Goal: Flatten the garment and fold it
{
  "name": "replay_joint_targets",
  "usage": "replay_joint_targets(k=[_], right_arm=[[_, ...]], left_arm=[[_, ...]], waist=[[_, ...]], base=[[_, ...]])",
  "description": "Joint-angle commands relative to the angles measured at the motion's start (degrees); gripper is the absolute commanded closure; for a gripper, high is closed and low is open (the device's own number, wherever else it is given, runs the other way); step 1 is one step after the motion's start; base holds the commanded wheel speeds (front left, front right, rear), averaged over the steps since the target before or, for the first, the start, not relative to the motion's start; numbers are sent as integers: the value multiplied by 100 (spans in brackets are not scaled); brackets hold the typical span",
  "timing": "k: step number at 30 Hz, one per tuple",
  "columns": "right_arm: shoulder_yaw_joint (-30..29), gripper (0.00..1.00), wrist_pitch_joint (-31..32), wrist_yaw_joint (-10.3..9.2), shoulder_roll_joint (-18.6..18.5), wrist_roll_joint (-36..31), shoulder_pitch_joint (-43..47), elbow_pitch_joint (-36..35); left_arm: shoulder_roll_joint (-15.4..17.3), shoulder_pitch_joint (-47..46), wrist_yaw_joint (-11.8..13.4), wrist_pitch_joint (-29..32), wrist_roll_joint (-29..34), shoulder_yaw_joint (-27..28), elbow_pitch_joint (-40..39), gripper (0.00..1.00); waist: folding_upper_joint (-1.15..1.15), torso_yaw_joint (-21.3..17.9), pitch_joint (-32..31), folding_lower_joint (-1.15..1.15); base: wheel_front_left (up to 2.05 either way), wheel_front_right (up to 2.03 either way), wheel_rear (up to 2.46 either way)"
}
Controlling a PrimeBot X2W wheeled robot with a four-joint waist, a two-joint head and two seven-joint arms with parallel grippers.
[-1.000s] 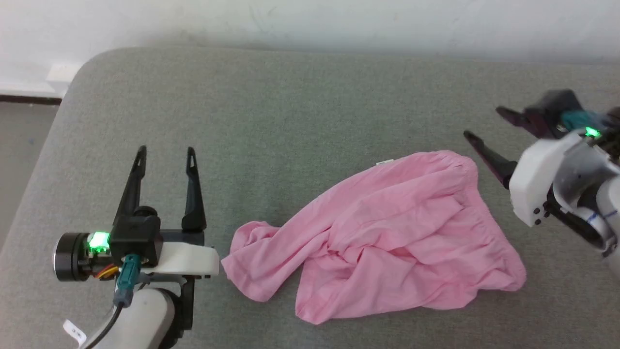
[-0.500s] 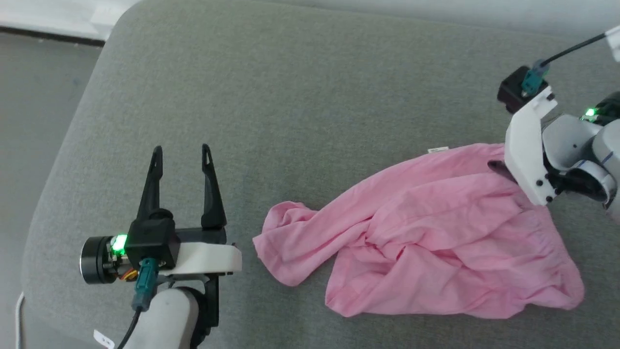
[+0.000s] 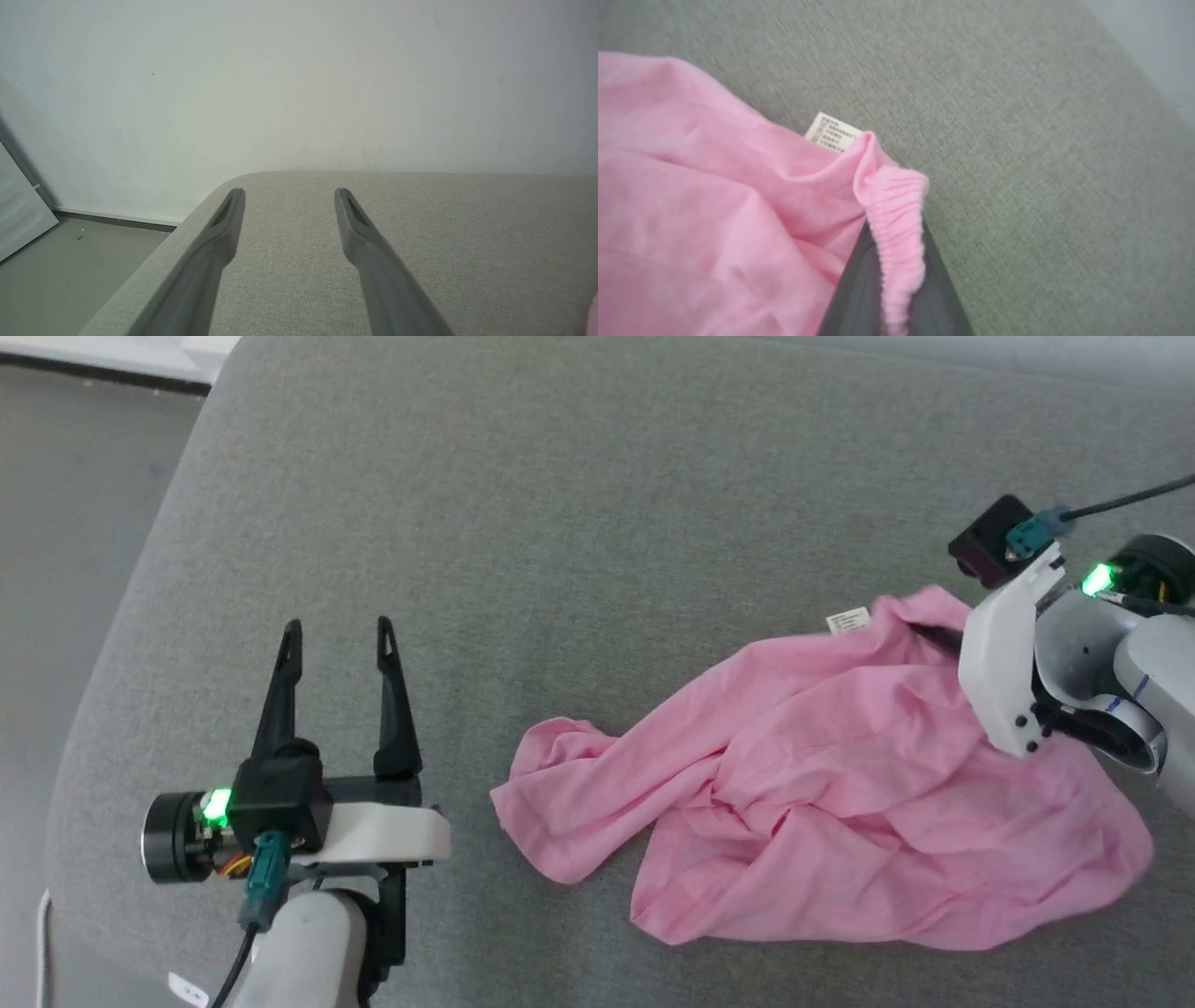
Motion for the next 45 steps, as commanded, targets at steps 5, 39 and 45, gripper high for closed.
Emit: replay_joint_targets(k=[5,39,45], right_arm=[[-448,100,-1634,0,-186,-139,-63,-320],[-4200,0,-3582,0,888,-1626,2618,715],[-5808,0,-3586,0,1612,-2937,3608,-1028]], left_arm=[[-48,240,-123,-28,169,210,-56,0],[326,-203,-1038,-28,394,222,543,0],[818,-1384,-2003,509,240,-97,1491,0]], waist=[[0,-574,-506,-2],[0,-1373,-1056,-2],[0,-1424,-1028,-2]], base=[[0,0,0],[0,0,0],[0,0,0]])
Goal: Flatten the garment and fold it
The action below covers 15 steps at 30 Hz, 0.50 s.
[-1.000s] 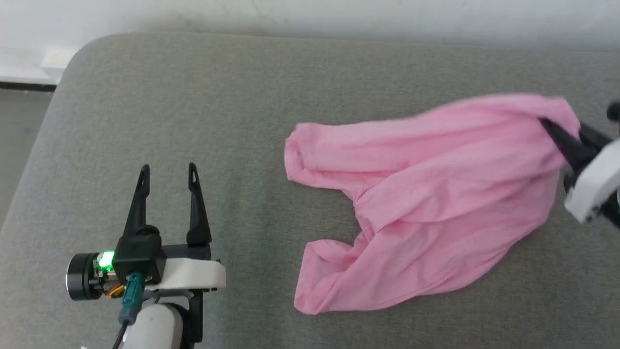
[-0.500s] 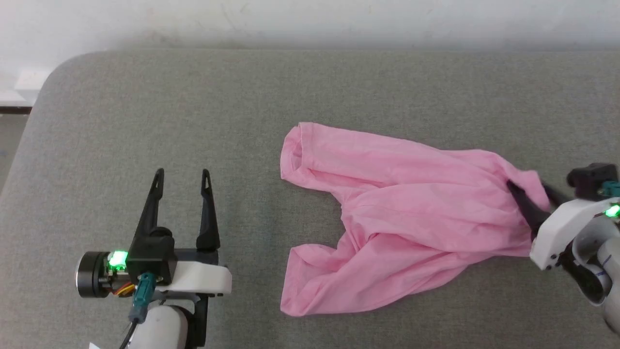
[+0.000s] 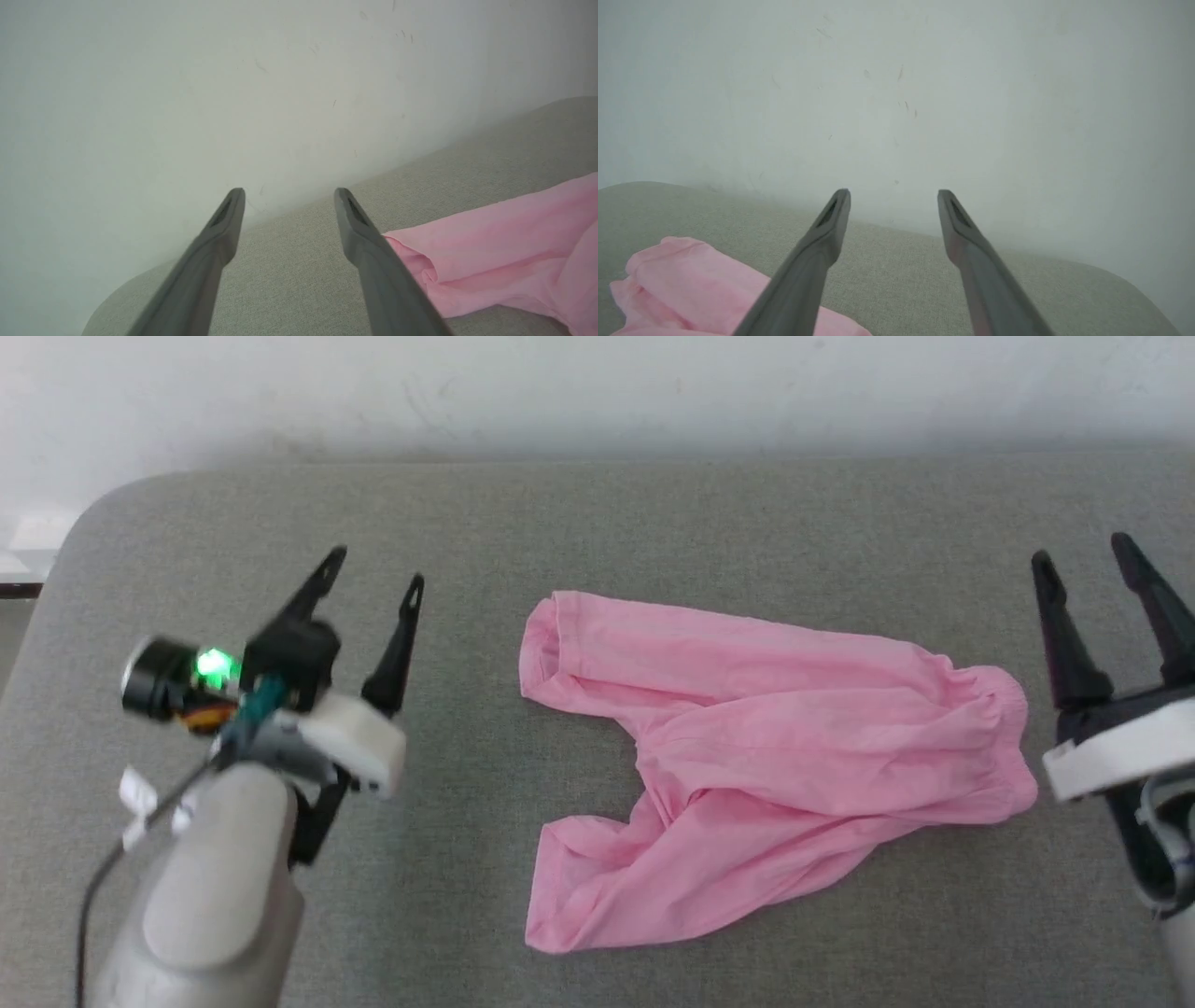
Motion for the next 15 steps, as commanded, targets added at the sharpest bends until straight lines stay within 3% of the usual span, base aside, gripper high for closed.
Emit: replay_joint_targets(k=[1,6,15], right_arm=[[-98,0,-25,-5,164,-180,180,-197],[-513,0,-26,-5,835,-998,873,-1287],[-421,0,-27,-5,1249,-1291,1215,-1660]], left_arm=[[61,-207,-83,143,-7,-90,84,0],[350,-1081,-259,1408,-584,-1033,473,0],[1354,-2442,-264,3707,-3146,-3738,473,0]], waist=[[0,-39,31,0],[0,-201,133,0],[0,-691,485,0]], base=[[0,0,0],[0,0,0],[0,0,0]])
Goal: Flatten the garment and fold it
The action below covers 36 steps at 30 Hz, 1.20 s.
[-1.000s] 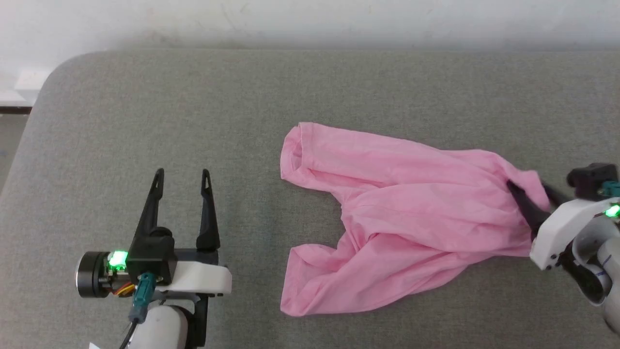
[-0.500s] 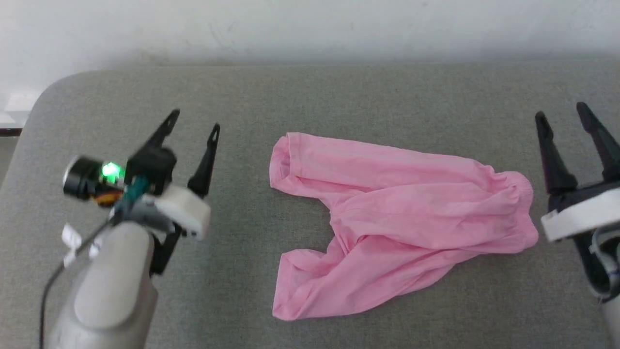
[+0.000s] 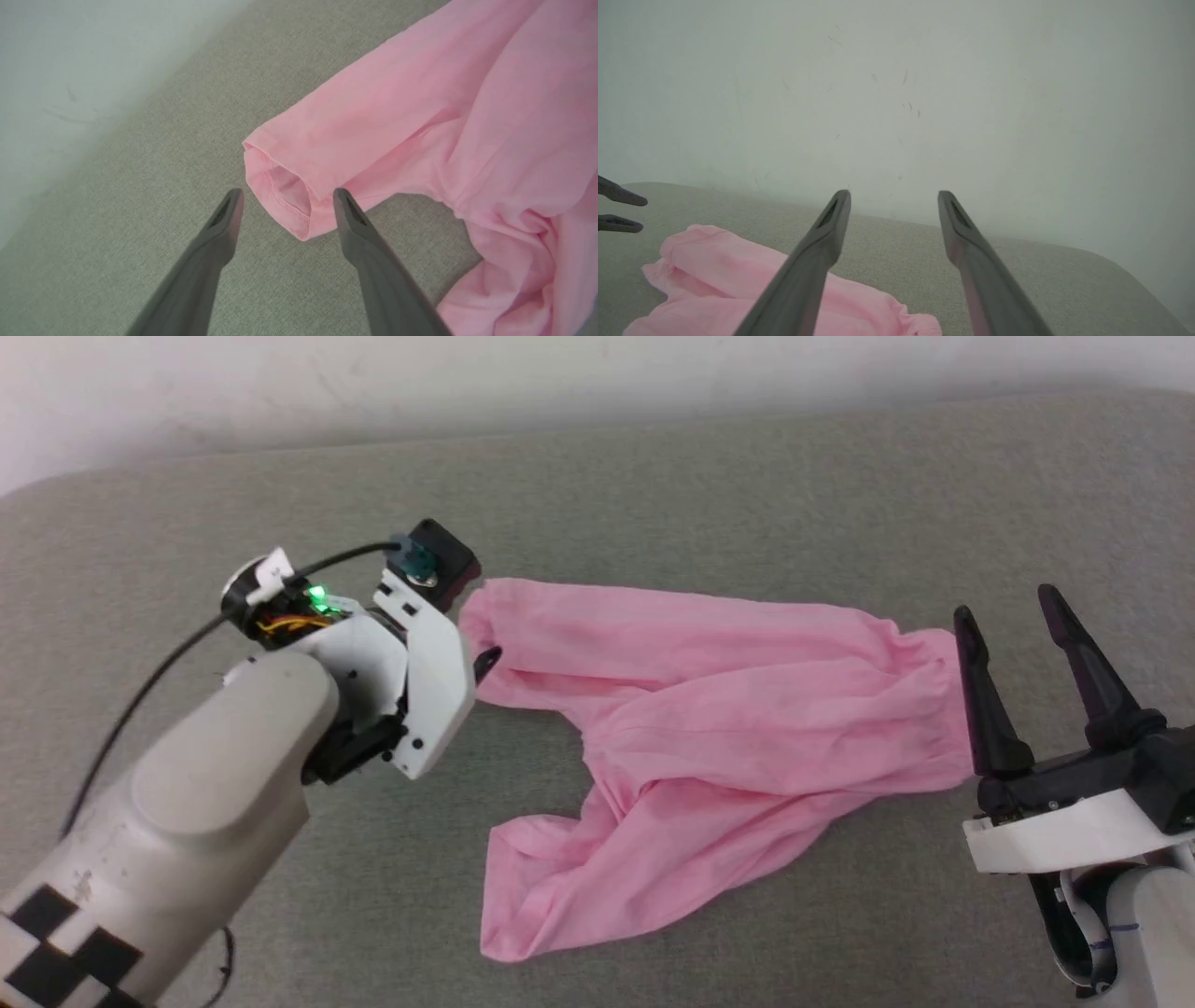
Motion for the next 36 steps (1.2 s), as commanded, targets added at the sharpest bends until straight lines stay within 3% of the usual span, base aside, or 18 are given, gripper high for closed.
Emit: replay_joint_targets(k=[1,8,15,16,18,27,30,36], right_arm=[[-6,0,-25,-5,47,-36,45,-33],[5,0,-26,-5,124,-73,-55,-27],[58,0,-26,-5,174,-155,-133,15],[56,0,-26,-5,177,-169,-129,18],[40,0,-26,-5,179,-183,-115,17],[-90,0,-26,-5,164,-201,112,40],[-140,0,-26,-5,159,-197,199,34],[-245,0,-26,-5,167,-200,400,15]], left_arm=[[79,-166,-1,119,-181,-174,18,0],[320,-785,-1,764,-1151,-1236,270,0],[402,-1041,-2,970,-1607,-2111,447,0],[433,-1058,-2,958,-1641,-2180,425,10],[499,-1105,-2,767,-1679,-2249,367,100],[1080,-1035,26,-863,-1497,-2238,-284,100],[1358,-774,343,-1344,-1313,-2169,-765,100],[1663,275,1348,-1773,-905,-2271,-1893,100]], waist=[[0,-247,217,-1],[0,-592,516,-1],[0,-709,630,-1],[0,-701,630,-1],[0,-668,615,-1],[0,-282,320,-1],[0,-155,225,-1],[0,107,99,-1]], base=[[0,0,0],[0,0,0],[0,0,0],[0,0,0],[0,0,0],[0,0,0],[0,0,0],[0,0,0]])
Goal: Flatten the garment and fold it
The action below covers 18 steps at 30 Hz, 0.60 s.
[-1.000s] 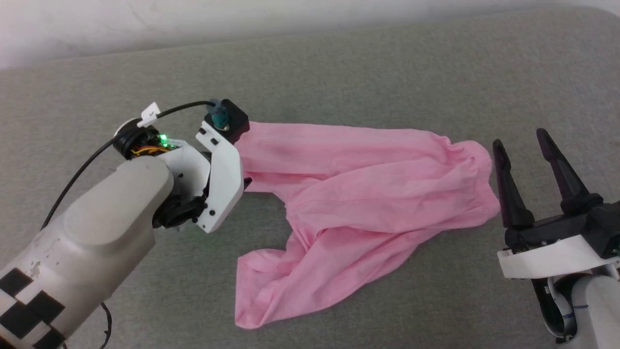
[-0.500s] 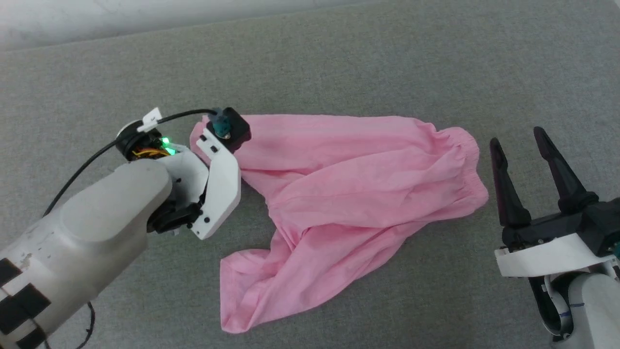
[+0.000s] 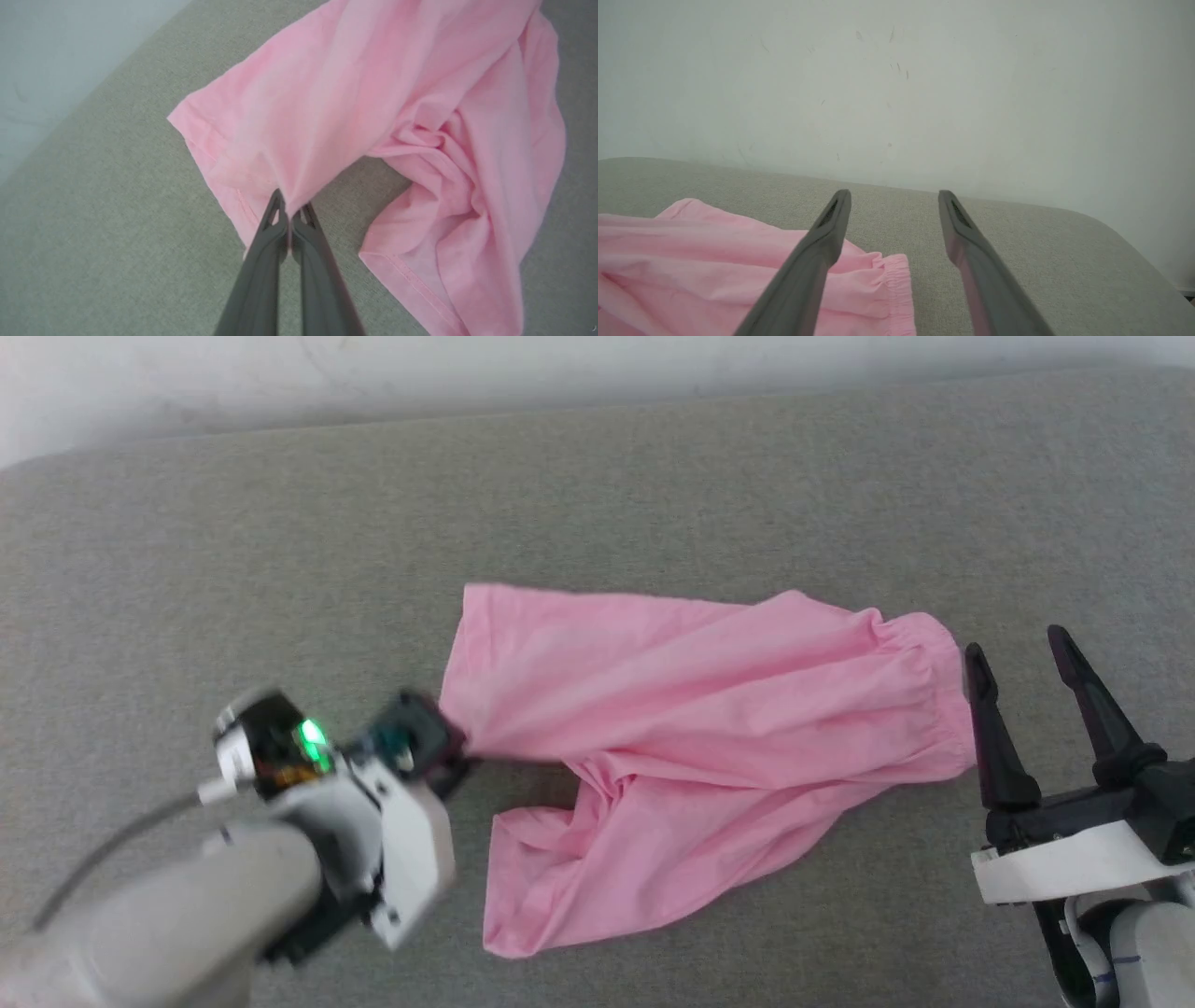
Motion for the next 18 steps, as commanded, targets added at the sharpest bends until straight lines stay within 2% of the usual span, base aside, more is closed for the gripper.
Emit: replay_joint_targets(k=[1,3,6,10,11,12,15,18], right_arm=[[-22,0,-26,-5,23,-21,83,-4],[-18,0,-26,-5,26,-32,132,20],[-31,0,-26,-5,40,-36,215,73],[-32,0,-26,-5,25,-19,282,143],[-33,0,-26,-5,26,-17,295,156],[-31,0,-26,-5,28,-16,309,169],[-51,0,-26,-5,26,-4,363,200],[-106,0,-26,-5,17,6,416,206]], left_arm=[[-22,370,170,-75,52,-48,-159,100],[-92,765,335,-141,68,-82,-306,100],[-198,1216,451,-165,83,-114,-334,100],[-357,1696,371,-48,67,-140,-145,100],[-406,1772,358,-79,41,-141,-76,66],[-440,1817,367,-128,39,-141,-7,0],[-455,1823,352,-346,-114,25,-8,0],[-187,1549,383,-512,-142,352,-199,0]], waist=[[0,165,-119,1],[0,218,-155,1],[0,278,-216,1],[0,318,-288,1],[0,324,-307,1],[0,325,-332,1],[0,347,-409,1],[0,382,-469,1]], base=[[0,0,0],[0,0,0],[0,0,0],[0,0,0],[0,0,0],[0,0,0],[0,0,0],[0,0,0]])
